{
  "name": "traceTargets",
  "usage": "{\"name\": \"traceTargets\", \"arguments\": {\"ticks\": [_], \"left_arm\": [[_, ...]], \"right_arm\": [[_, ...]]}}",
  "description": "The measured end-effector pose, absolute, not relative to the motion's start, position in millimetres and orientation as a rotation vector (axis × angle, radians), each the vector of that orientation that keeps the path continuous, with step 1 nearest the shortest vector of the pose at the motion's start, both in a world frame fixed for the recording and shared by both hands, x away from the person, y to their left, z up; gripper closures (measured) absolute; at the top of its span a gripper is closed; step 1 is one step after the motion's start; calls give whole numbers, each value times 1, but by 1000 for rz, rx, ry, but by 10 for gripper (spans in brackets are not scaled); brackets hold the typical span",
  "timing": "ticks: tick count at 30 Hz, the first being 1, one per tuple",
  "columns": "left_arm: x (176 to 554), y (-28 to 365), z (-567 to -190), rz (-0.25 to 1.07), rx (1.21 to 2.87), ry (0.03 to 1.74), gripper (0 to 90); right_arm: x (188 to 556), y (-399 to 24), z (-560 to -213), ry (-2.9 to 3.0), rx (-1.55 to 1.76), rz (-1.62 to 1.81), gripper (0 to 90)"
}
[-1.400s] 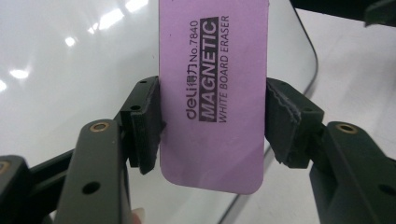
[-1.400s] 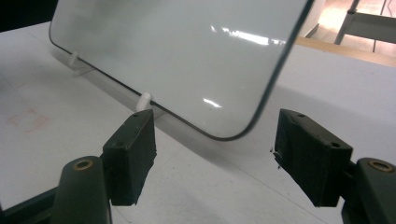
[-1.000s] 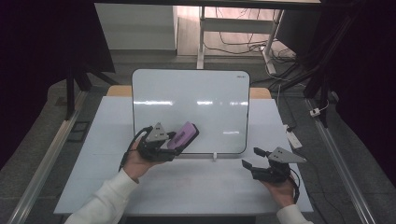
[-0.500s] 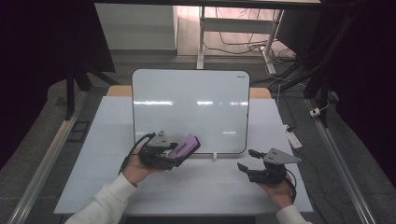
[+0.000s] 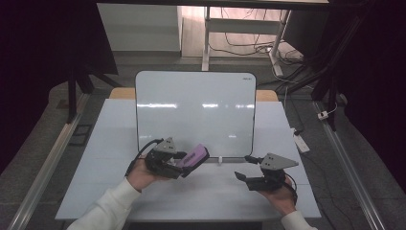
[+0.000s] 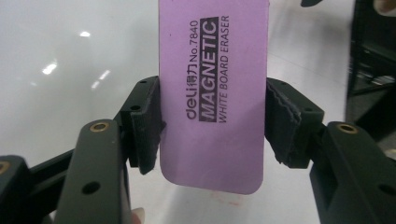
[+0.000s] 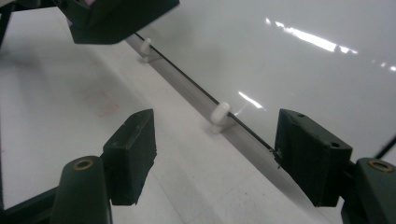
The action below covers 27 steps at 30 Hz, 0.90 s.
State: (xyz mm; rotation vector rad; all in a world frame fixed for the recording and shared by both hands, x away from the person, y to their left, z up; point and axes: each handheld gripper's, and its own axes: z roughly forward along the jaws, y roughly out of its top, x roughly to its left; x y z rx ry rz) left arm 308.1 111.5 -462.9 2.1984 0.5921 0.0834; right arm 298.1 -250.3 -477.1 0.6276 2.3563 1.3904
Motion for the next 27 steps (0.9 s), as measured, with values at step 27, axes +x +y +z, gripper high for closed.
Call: {"name": "traceTargets", "arguments": {"ticks": [27], "left_arm": [[303, 84, -475, 0, 2278, 389, 414]], "right_arm": [[323, -193, -472, 2675, 650, 1610, 251]]}}
